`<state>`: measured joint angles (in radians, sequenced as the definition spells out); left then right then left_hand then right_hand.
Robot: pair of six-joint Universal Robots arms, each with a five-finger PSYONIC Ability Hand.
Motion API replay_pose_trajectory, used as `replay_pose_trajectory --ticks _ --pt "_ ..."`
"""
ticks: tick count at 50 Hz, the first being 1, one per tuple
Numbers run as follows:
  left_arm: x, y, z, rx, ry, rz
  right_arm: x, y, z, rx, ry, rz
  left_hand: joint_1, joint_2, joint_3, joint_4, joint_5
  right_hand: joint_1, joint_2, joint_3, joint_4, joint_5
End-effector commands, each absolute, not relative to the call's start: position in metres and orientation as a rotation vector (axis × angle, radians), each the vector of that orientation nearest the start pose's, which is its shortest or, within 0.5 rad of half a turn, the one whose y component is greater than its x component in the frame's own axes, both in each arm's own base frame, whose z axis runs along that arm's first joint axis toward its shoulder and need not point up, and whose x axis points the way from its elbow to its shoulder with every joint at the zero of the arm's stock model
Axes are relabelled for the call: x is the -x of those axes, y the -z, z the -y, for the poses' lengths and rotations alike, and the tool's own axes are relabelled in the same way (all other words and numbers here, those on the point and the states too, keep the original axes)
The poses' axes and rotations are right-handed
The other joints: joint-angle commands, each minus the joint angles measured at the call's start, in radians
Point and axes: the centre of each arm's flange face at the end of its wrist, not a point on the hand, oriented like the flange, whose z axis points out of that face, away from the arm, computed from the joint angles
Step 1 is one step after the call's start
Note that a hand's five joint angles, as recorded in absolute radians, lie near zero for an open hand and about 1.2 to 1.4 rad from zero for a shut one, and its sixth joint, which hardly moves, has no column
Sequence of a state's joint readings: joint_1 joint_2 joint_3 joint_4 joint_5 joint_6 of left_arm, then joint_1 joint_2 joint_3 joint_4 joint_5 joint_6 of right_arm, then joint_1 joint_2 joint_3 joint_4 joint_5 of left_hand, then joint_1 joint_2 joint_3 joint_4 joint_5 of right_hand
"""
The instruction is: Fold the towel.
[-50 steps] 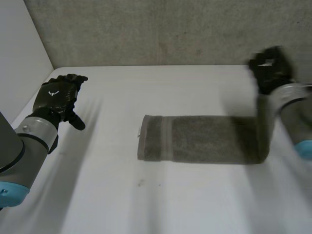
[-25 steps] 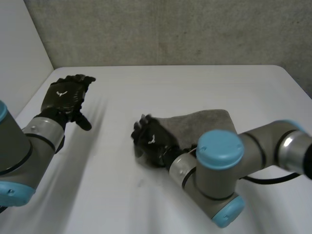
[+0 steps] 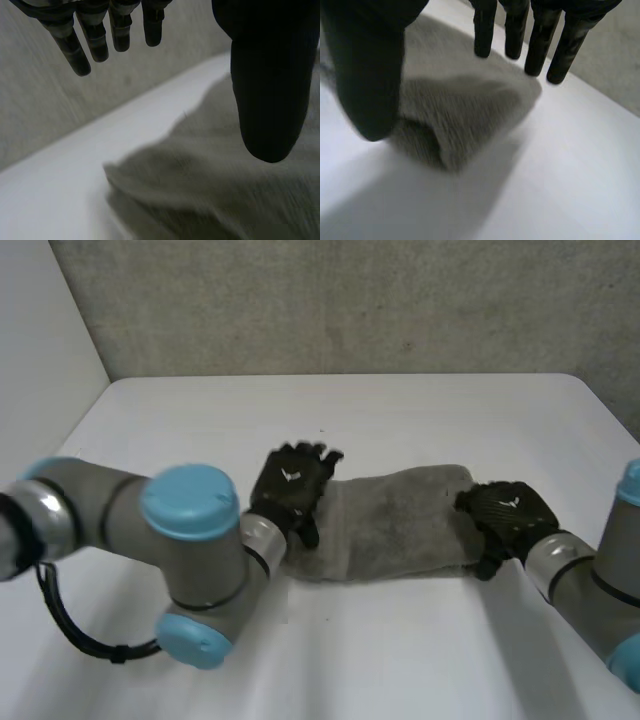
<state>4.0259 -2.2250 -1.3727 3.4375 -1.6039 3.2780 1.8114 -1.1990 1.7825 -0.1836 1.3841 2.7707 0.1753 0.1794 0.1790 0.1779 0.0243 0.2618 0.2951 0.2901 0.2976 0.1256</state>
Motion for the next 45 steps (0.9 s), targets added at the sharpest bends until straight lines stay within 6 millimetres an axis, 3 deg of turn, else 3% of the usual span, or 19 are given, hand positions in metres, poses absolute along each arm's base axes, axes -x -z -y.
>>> replay_pose_trajectory --ticks 1,7,10,12,13,15,17,21,23,27,29,31,32,33,34,36,37,39,45 --pt "0.358 -0.114 0.237 -1.101 1.989 -2.379 -0.208 -0.131 0.289 1.022 1.831 -2.353 0.021 0.017 0.017 0.018 -0.003 1.131 1.098 1.103 1.095 1.093" --pt "0.359 -0.118 0.226 -1.137 1.984 -2.355 -0.211 -0.143 0.301 1.098 1.993 -2.260 0.021 0.017 0.017 0.018 -0.003 1.134 1.101 1.106 1.099 1.096" --pt "0.359 -0.139 0.221 -1.123 2.048 -2.327 -0.218 -0.160 0.309 1.118 2.084 -2.190 0.018 0.014 0.014 0.015 -0.006 1.134 1.101 1.106 1.099 1.096" --pt "0.355 -0.155 0.220 -1.095 2.095 -2.304 -0.245 -0.182 0.303 1.147 2.148 -2.051 0.018 0.014 0.014 0.015 -0.006 1.134 1.101 1.106 1.099 1.096" --pt "0.355 -0.156 0.220 -1.095 2.096 -2.304 -0.245 -0.182 0.303 1.148 2.148 -2.050 0.018 0.014 0.014 0.015 -0.006 1.134 1.101 1.106 1.099 1.096" --pt "0.353 -0.162 0.220 -1.079 2.110 -2.295 -0.281 -0.200 0.286 1.203 2.179 -1.882 0.015 0.011 0.011 0.012 -0.009 1.134 1.101 1.106 1.099 1.096" --pt "0.347 -0.180 0.220 -1.034 2.160 -2.265 -0.297 -0.206 0.277 1.231 2.179 -1.808 0.015 0.011 0.011 0.012 -0.009 1.134 1.101 1.106 1.099 1.096" --pt "0.330 -0.199 0.229 -0.930 2.190 -2.231 -0.330 -0.205 0.252 1.301 2.131 -1.683 0.015 0.011 0.011 0.012 -0.009 1.134 1.101 1.106 1.099 1.096" --pt "0.319 -0.207 0.235 -0.864 2.191 -2.216 -0.360 -0.194 0.223 1.376 2.056 -1.601 0.015 0.011 0.011 0.012 -0.009 1.134 1.101 1.106 1.099 1.096" --pt "0.295 -0.218 0.245 -0.767 2.185 -2.195 -0.373 -0.184 0.207 1.404 1.993 -1.597 0.015 0.011 0.011 0.012 -0.009 1.134 1.101 1.106 1.099 1.096" --pt "0.291 -0.217 0.245 -0.759 2.172 -2.201 -0.370 -0.183 0.210 1.384 1.998 -1.643 0.015 0.011 0.011 0.012 -0.009 1.134 1.101 1.106 1.099 1.096" --pt "0.286 -0.211 0.245 -0.756 2.143 -2.217 -0.358 -0.185 0.219 1.316 2.047 -1.767 0.015 0.011 0.011 0.012 -0.009 0.345 0.312 0.317 0.309 0.307" --pt "0.286 -0.211 0.244 -0.756 2.143 -2.217 -0.357 -0.185 0.219 1.316 2.047 -1.768 0.015 0.011 0.011 0.012 -0.009 0.340 0.307 0.312 0.304 0.302" --pt "0.285 -0.208 0.243 -0.760 2.130 -2.227 -0.349 -0.188 0.226 1.256 2.066 -1.839 0.015 0.011 0.011 0.012 -0.009 0.134 0.100 0.105 0.098 0.095" --pt "0.285 -0.208 0.243 -0.760 2.130 -2.227 -0.348 -0.188 0.226 1.256 2.066 -1.840 0.015 0.011 0.011 0.012 -0.009 0.131 0.098 0.103 0.096 0.093" --pt "0.284 -0.206 0.241 -0.762 2.125 -2.239 -0.308 -0.188 0.254 1.100 2.047 -2.045 0.012 0.008 0.008 0.009 -0.012 0.140 0.107 0.112 0.104 0.102" --pt "0.284 -0.206 0.241 -0.762 2.125 -2.239 -0.308 -0.188 0.254 1.099 2.047 -2.046 0.012 0.008 0.008 0.009 -0.012 0.140 0.107 0.112 0.104 0.102" --pt "0.285 -0.205 0.241 -0.756 2.127 -2.248 -0.259 -0.193 0.278 0.954 1.999 -2.163 0.012 0.008 0.008 0.009 -0.012 0.199 0.165 0.170 0.163 0.160" --pt "0.285 -0.207 0.240 -0.717 2.151 -2.280 -0.223 -0.174 0.280 0.936 1.821 -2.193 0.012 0.008 0.008 0.009 -0.012 0.305 0.271 0.276 0.269 0.266"
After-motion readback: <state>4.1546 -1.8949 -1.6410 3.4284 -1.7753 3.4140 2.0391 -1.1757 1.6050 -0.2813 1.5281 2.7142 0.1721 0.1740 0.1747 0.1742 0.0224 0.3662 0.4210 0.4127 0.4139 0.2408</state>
